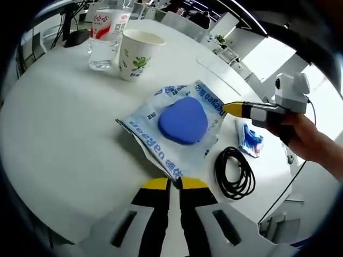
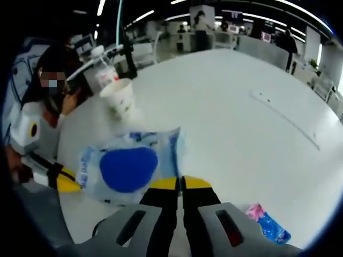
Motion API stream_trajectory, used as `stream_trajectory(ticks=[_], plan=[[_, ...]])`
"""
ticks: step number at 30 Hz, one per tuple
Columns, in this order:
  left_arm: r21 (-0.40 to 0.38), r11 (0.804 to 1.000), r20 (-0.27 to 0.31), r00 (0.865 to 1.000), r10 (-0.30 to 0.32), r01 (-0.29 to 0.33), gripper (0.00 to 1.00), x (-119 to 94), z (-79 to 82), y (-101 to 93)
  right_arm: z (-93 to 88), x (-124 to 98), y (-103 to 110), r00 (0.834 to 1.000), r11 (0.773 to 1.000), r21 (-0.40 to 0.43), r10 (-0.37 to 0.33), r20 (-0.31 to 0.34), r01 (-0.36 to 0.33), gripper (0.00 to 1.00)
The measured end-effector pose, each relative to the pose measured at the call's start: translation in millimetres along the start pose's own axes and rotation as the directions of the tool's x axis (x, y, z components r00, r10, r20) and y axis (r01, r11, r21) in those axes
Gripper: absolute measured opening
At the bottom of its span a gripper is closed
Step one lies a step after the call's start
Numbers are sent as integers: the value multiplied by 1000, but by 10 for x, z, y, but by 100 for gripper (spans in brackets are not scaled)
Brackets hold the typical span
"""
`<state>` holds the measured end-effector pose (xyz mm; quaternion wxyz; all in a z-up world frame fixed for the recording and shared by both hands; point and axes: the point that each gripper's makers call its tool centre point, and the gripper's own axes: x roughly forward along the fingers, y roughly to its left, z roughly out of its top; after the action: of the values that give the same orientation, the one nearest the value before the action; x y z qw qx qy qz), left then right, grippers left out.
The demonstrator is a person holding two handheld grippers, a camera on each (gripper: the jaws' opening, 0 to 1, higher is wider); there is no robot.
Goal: Arrange the tabletop items into an orderly group along one side of the table until the central work area is clear of visible clutter.
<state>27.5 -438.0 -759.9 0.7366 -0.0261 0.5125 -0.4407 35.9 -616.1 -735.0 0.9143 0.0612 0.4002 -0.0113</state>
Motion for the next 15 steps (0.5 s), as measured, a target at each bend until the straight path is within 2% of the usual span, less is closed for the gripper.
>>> stream_trajectory(ticks=[7,11,15], plan=[[-8,1000,15,1000,3,-3,1,-47,24,41,-99,-126,23,1000,1000,26,-3,16,3,0],[-18,1000,31,1000,-4,4,0,-75,95,43,-167,-204,33,1000,999,45,-16,25,14,0],[-19,1000,47,999,-8,9,0,-97,161,41,-218,-282,24,998,994,105,-32,55,26,0]])
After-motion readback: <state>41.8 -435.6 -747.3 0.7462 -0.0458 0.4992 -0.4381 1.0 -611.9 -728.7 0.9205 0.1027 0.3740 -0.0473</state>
